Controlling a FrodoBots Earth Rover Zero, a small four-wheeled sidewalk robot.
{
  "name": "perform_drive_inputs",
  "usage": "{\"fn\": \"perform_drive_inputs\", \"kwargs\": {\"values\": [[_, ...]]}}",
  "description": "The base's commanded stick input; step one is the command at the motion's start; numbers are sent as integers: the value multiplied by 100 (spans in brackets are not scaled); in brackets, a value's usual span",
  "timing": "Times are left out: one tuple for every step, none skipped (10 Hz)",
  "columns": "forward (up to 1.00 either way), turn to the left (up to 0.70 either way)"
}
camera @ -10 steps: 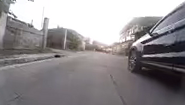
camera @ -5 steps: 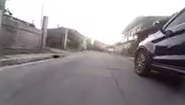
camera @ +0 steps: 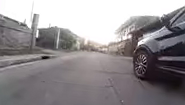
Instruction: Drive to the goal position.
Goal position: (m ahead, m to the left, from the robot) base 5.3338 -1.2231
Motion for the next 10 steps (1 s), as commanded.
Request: {"fn": "perform_drive_inputs", "kwargs": {"values": [[100,0],[100,0],[100,0],[100,0],[100,0],[100,0],[100,0],[100,0],[100,0],[100,0]]}}
